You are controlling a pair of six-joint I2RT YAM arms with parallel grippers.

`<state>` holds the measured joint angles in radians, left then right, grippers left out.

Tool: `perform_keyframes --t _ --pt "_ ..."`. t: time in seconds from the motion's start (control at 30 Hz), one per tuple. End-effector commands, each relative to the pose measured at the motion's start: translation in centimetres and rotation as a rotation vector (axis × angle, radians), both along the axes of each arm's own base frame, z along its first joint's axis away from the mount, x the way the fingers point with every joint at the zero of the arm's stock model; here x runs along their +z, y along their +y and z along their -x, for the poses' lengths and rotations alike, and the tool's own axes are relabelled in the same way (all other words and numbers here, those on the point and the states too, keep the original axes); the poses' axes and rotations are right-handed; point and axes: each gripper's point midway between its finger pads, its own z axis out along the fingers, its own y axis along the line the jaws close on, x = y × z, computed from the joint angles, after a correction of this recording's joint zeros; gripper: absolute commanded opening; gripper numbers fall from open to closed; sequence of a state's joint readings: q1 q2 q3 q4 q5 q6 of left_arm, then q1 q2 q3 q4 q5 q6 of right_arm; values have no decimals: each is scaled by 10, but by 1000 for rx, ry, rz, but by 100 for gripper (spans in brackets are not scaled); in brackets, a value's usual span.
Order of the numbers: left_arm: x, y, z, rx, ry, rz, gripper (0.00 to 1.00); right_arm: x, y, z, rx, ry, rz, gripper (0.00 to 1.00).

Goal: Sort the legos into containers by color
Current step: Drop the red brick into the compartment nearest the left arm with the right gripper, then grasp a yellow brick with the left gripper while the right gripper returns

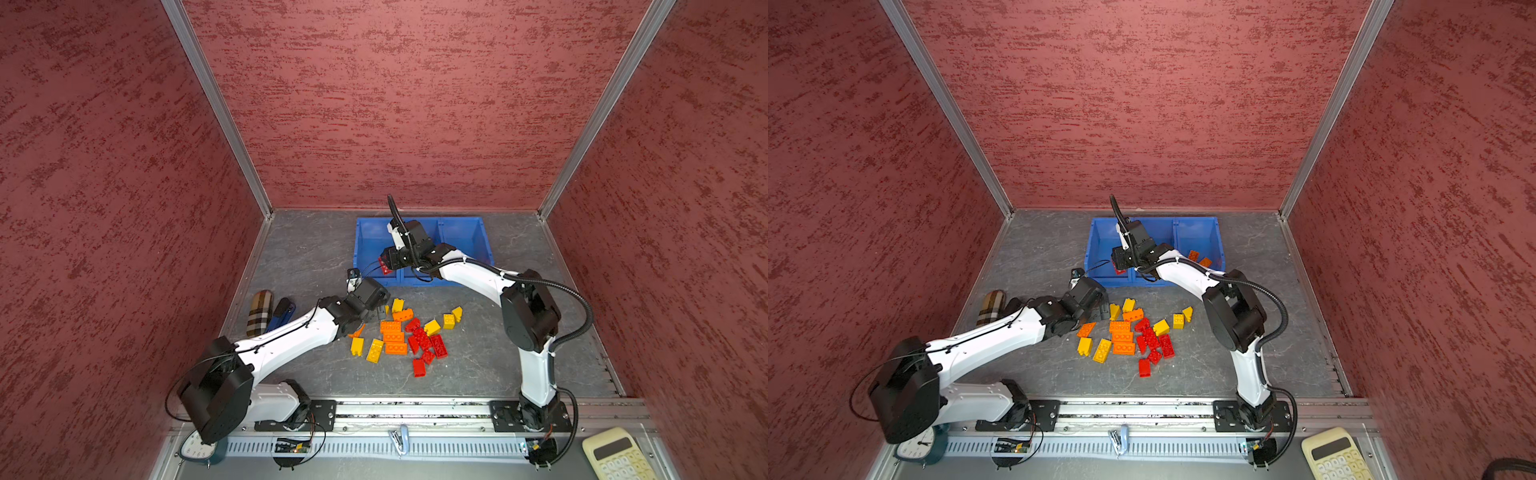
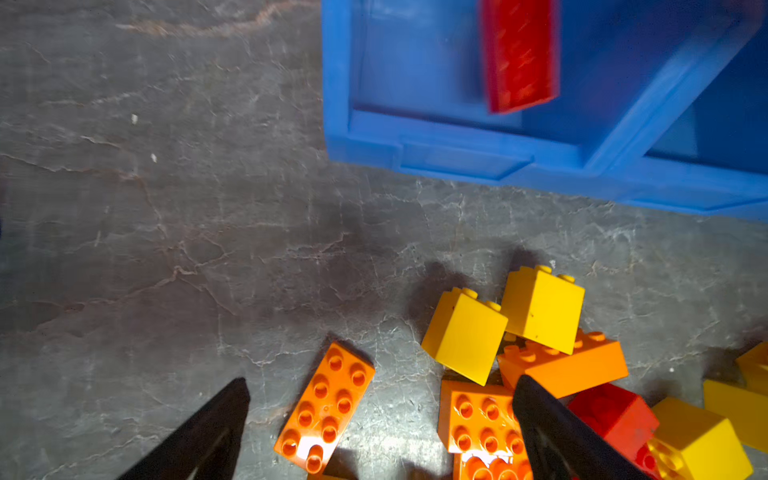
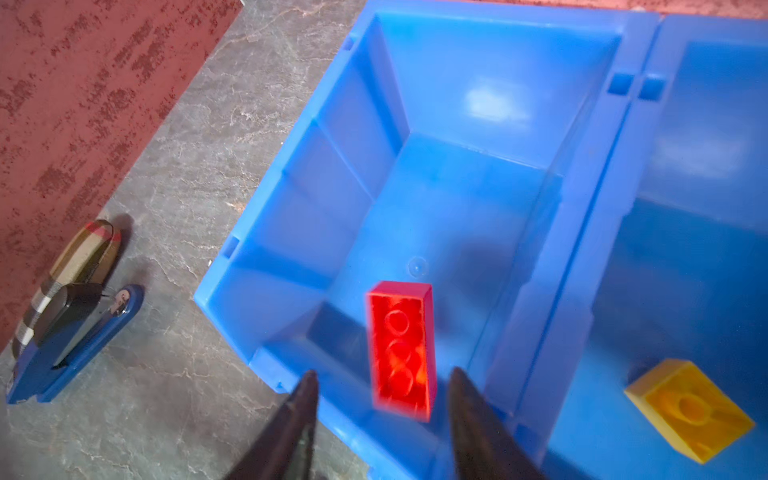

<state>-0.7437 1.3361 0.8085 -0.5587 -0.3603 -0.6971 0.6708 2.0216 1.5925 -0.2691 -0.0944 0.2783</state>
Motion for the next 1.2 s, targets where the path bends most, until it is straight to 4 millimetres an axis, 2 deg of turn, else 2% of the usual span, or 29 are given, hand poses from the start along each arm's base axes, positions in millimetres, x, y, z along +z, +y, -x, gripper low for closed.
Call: perform_keyframes --t 0.0,0.1,0.2,0.33,0.37,0.4,0.53,0.67,0.87,1.17 --pt "0 -18 -6 -93 26 15 99 32 3 5 27 -51 -40 62" --pt "-6 -27 -7 -160 53 10 100 49 -2 14 26 -65 -78 68" --pt "-12 -39 -7 -236 81 27 95 62 -14 26 0 -89 -113 75" --pt "-19 -46 -11 -275 101 22 76 72 -36 40 -65 -132 -168 84" --pt "-21 -47 -12 -277 107 18 73 73 -42 43 -89 -136 -183 94" --pt "-23 -48 -14 -278 114 14 71 75 -48 45 -115 -140 -195 99" --pt "-32 -53 -20 -300 140 -11 66 74 -78 55 -244 -146 -226 99" --pt "-42 -57 -24 -304 156 -25 63 55 -107 68 -326 -135 -169 99" --pt "-54 -61 -25 -308 179 -25 58 53 -143 90 -409 -154 -163 99" --pt "-64 -60 -22 -305 191 -45 46 57 -170 99 -484 -216 -171 99"
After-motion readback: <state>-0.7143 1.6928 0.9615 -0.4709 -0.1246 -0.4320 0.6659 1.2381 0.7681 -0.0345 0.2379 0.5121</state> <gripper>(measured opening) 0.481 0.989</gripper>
